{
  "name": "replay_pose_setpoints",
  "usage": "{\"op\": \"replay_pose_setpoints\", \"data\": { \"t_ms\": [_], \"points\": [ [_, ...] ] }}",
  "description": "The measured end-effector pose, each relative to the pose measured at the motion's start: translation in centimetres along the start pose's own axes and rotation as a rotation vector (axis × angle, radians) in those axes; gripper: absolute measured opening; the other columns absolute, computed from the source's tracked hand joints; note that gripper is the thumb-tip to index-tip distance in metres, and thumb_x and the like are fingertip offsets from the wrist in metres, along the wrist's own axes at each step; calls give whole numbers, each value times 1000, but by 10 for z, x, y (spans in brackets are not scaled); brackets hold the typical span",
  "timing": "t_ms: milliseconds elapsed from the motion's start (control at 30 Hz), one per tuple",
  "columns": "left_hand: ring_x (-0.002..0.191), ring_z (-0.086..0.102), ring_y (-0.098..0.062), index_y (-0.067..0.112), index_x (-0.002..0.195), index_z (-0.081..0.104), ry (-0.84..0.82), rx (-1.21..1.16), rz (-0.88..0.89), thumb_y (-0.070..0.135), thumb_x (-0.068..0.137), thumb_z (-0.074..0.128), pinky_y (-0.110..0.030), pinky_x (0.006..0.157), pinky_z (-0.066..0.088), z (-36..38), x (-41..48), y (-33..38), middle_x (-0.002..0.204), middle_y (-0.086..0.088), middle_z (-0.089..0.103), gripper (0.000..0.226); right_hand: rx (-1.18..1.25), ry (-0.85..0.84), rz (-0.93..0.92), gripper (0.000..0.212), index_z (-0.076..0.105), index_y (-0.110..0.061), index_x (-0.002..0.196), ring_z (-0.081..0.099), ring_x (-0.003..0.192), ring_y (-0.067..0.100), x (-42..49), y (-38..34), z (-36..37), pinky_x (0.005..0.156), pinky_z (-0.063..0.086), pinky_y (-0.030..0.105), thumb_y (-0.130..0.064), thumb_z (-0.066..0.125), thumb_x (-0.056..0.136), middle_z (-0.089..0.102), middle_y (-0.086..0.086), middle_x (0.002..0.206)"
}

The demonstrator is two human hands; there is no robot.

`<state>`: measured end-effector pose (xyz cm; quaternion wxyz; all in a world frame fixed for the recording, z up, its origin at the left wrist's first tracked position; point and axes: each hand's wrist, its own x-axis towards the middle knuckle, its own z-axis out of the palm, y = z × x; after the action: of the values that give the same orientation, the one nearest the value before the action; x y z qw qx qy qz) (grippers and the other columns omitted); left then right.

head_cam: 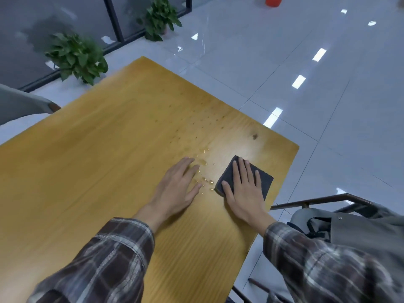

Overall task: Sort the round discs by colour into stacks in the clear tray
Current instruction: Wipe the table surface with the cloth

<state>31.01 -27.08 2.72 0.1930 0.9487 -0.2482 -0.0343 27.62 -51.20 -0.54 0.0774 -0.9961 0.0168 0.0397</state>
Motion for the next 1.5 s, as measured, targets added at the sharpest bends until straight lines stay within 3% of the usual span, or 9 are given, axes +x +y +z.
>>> {"op": "replay_pose_setpoints", "data": {
  "t_ms": [267,467,767,1000,1233,1500],
  "points": [
    [156,26,-26,10,152,47,56,15,-132,51,103,41,-44,124,28,-18,-44,-47,163,-10,36,65,-19,-26,-134,75,-2,-15,163,-16,156,17,-2,-73,15,128,2,48,-60,8,104,-13,2,170],
    [156,25,-28,8,155,43,124,37,-278,51,103,41,-46,125,29,-31,-53,-80,164,-12,34,67,-41,-50,-250,74,-6,-16,163,-18,156,16,13,-110,20,127,-2,48,-60,9,105,-15,3,170],
    [159,17,-24,11,160,34,195,26,-541,56,104,37,-46,125,26,-43,-61,-119,169,-8,26,71,-39,-73,-479,74,0,-22,164,-12,157,14,105,-136,20,127,2,48,-62,16,104,-10,-3,171],
    [159,13,-22,12,161,31,276,37,-914,57,104,35,-48,126,24,-41,-100,-123,170,-6,23,73,-67,-143,-729,75,-3,-20,163,-15,156,15,173,-184,19,127,0,49,-62,12,103,-13,-2,170],
    [160,8,-25,10,165,13,262,19,-1307,52,108,29,-44,129,15,-39,-172,-107,174,-9,7,72,-122,-201,-1007,75,-7,-18,162,-18,156,18,152,-220,23,127,-3,49,-62,9,104,-17,1,169],
    [160,6,-18,14,166,10,247,99,-1316,48,111,24,-39,130,13,-25,-199,-100,174,-1,5,67,-99,-258,-1270,72,-3,-25,163,-15,156,12,109,-179,16,127,3,46,-62,19,105,-12,-9,170]
  ]
}}
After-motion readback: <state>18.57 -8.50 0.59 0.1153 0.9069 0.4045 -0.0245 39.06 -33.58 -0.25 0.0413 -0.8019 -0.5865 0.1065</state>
